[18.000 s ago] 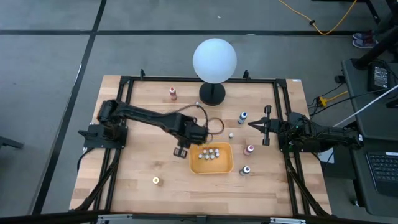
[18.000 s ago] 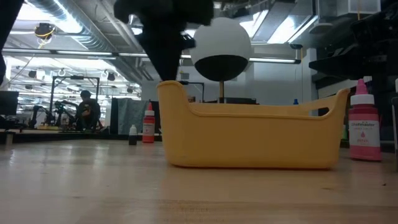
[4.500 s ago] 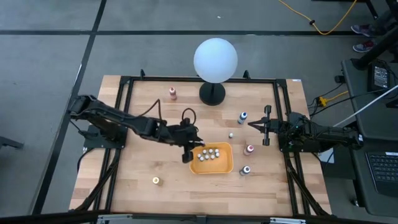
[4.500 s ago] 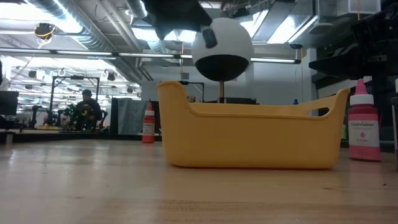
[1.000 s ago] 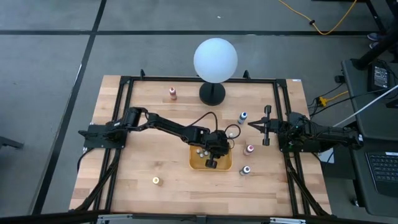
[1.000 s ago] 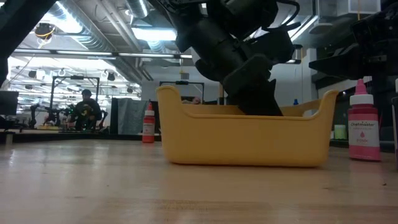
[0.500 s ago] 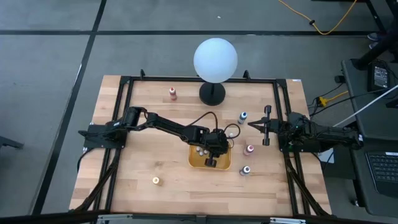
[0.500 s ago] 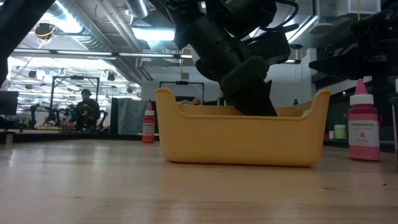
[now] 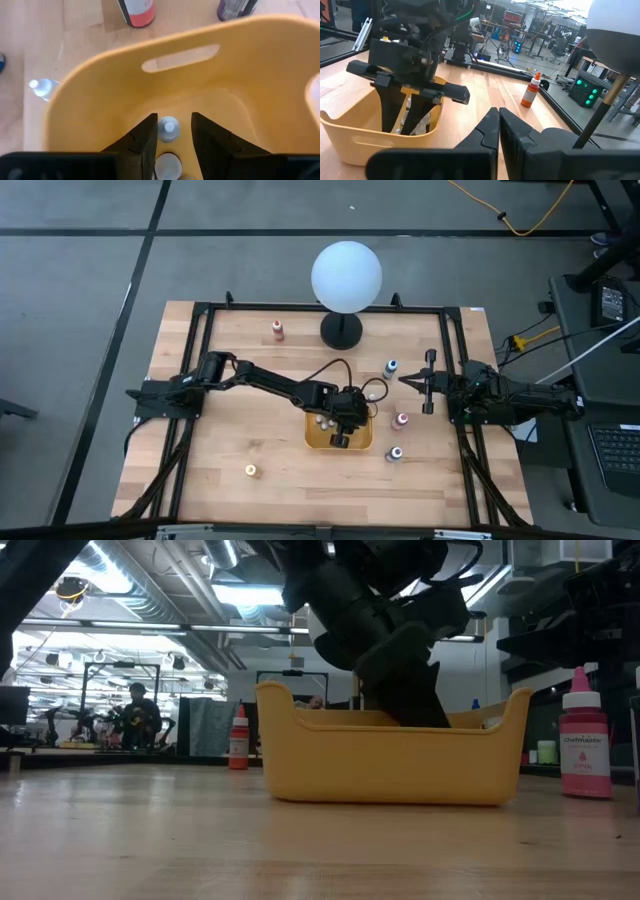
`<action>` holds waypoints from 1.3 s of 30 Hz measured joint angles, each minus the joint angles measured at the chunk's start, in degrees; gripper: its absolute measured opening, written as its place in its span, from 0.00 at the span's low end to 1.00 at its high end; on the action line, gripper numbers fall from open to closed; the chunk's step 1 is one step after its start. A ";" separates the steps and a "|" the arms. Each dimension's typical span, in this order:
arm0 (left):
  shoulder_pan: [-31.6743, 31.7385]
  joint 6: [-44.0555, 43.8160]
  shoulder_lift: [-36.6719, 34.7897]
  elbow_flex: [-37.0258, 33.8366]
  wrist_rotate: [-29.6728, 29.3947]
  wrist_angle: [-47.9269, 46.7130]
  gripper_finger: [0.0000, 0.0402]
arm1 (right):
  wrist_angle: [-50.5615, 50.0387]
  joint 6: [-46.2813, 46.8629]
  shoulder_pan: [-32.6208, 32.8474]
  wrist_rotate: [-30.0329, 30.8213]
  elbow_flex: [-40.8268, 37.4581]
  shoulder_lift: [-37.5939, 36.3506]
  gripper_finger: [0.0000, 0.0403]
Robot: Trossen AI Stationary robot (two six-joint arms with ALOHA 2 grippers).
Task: Pick & Place food coloring
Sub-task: Put the small purple food coloring bottle into the yellow bin, then put the small green food coloring bottle into the yellow bin
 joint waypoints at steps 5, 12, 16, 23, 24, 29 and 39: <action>-0.09 0.39 -0.05 3.61 -0.25 -5.56 0.29 | 0.00 0.00 -0.02 0.01 -0.02 0.01 0.04; -1.10 2.72 -1.84 7.48 -5.74 -12.68 0.28 | 0.01 0.00 -0.01 0.02 -0.02 0.02 0.04; -1.19 4.29 -3.01 9.91 -8.49 -15.86 0.28 | 0.00 0.00 -0.02 0.02 -0.02 0.02 0.04; -0.23 5.92 -3.76 16.85 -13.24 -25.55 0.28 | 0.00 0.00 0.00 0.02 0.00 0.02 0.04; 0.24 5.95 -3.74 18.09 -13.05 -26.26 0.28 | 0.01 0.00 -0.02 0.01 -0.01 0.02 0.04; 3.30 5.13 -3.62 21.30 -8.85 -28.23 0.29 | 0.00 0.00 -0.01 0.00 -0.02 0.02 0.04; 7.73 6.32 -1.61 25.95 -4.41 -28.59 0.28 | 0.00 0.00 -0.02 0.02 -0.02 0.00 0.04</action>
